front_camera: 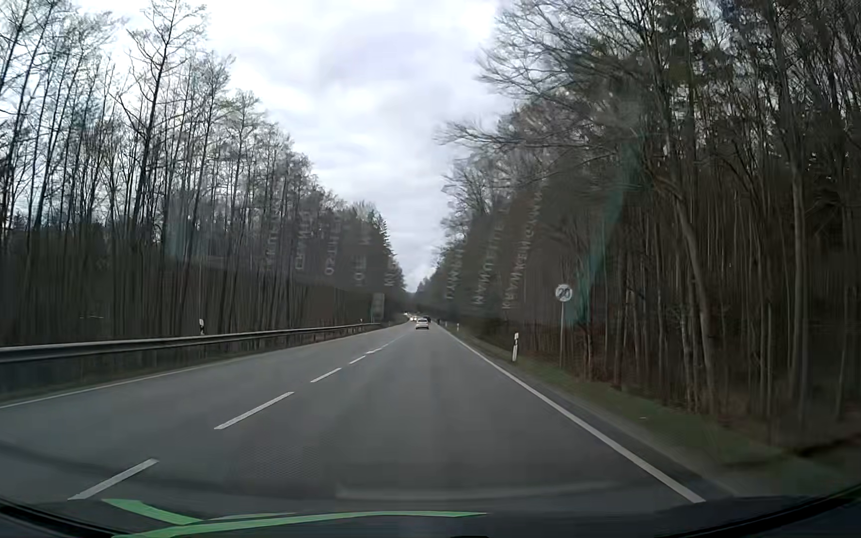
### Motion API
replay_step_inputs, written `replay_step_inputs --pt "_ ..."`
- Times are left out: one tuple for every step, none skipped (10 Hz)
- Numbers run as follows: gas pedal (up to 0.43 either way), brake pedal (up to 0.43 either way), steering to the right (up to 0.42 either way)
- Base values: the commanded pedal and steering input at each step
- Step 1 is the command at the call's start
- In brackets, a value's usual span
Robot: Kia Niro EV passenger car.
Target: Follow the waypoints while adhering to traffic rules and regulations
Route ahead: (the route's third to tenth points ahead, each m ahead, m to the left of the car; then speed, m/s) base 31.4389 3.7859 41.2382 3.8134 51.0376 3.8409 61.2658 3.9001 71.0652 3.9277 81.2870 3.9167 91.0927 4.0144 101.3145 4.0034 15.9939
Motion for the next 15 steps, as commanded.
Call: replay_step_inputs --pt "0.138 0.000 0.000" --pt "0.138 0.000 0.000" --pt "0.138 0.000 0.000" --pt "0.138 0.000 0.000" --pt "0.138 0.000 0.001" --pt "0.138 0.000 0.000" --pt "0.138 0.000 0.000" --pt "0.138 0.000 0.000" --pt "0.138 0.000 0.001" --pt "0.130 0.000 0.002" --pt "0.130 0.000 0.003" --pt "0.130 0.000 0.003" --pt "0.130 0.000 0.003" --pt "0.130 0.000 0.003" --pt "0.130 0.000 0.003"
